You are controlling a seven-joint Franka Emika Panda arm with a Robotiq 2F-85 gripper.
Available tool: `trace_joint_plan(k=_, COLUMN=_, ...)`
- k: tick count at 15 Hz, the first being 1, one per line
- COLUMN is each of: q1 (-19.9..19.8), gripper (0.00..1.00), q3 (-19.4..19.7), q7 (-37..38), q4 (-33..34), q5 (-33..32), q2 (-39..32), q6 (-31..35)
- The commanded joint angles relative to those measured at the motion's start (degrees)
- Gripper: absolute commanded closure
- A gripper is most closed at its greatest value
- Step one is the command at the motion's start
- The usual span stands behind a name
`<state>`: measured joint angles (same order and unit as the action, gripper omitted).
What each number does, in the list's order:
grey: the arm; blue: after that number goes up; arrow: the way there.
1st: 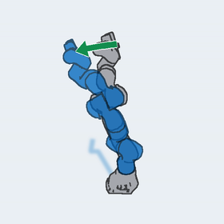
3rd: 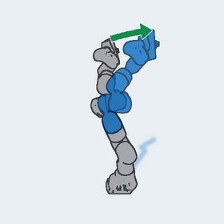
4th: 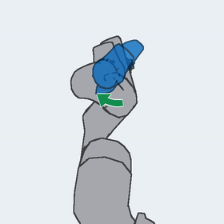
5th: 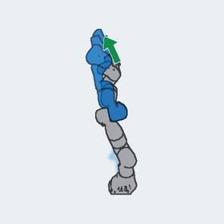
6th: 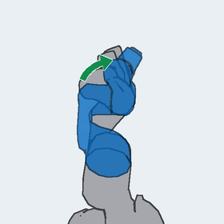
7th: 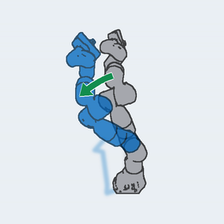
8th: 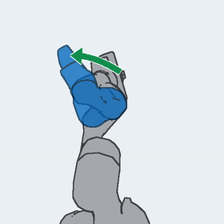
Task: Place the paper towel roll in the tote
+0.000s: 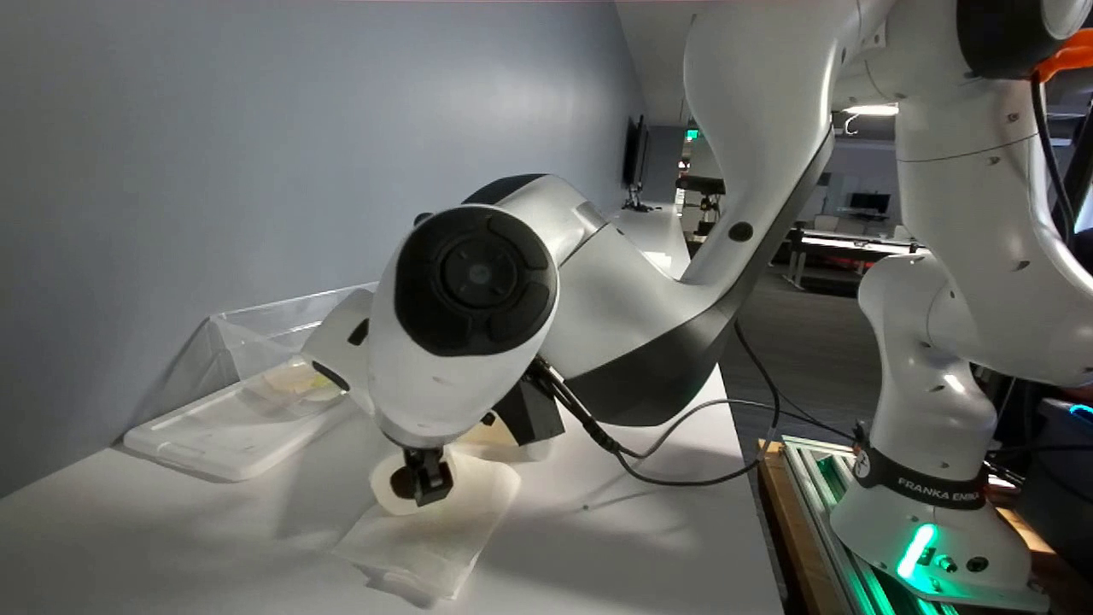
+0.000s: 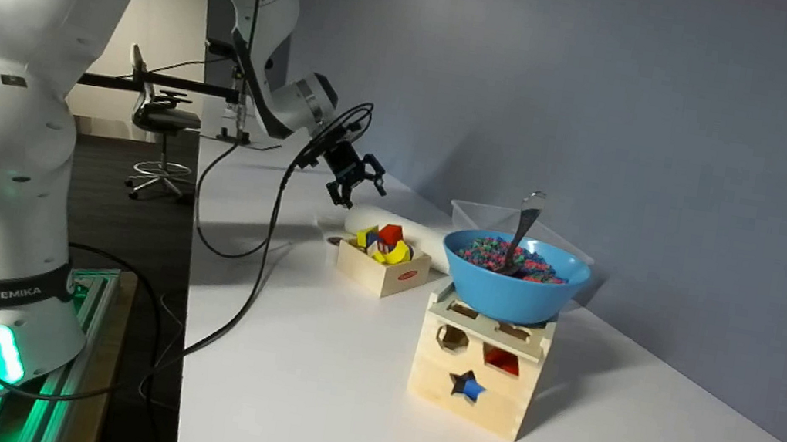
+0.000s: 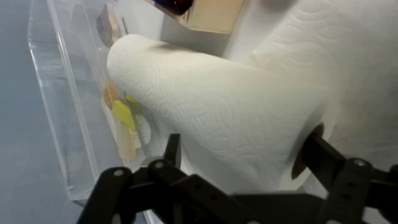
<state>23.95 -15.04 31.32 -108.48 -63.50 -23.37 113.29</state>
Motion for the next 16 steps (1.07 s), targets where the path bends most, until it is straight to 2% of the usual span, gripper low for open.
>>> trace_joint_plan(k=1, q1=0.8, gripper=0.25, q3=0.4, q7=2.0, q4=0.6, q5=2.0, q2=-0.2, q6=-5.5)
trace_joint_plan(k=2, q1=0.9, gripper=0.26, q3=0.4, q7=2.5, q4=0.7, q5=1.9, q2=-0.2, q6=-7.1)
trace_joint_plan(k=3, q1=1.0, gripper=0.32, q3=0.5, q7=2.8, q4=1.1, q5=1.4, q2=-0.4, q6=-8.4)
trace_joint_plan(k=6, q1=1.4, gripper=0.56, q3=0.3, q7=3.7, q4=1.6, q5=0.9, q2=-0.9, q6=-12.6)
trace_joint_plan(k=8, q1=2.0, gripper=0.68, q3=0.0, q7=3.3, q4=1.7, q5=0.6, q2=-0.3, q6=-15.9)
trace_joint_plan(k=12, q1=4.2, gripper=0.96, q3=-1.0, q7=2.1, q4=3.7, q5=0.8, q2=1.0, q6=-25.8)
trace_joint_plan(k=15, q1=5.2, gripper=0.98, q3=-2.1, q7=1.4, q4=5.3, q5=0.3, q2=1.7, q6=-30.7)
trace_joint_plan(k=16, q1=5.8, gripper=0.96, q3=-2.6, q7=1.0, q4=6.1, q5=0.0, q2=1.8, q6=-32.3)
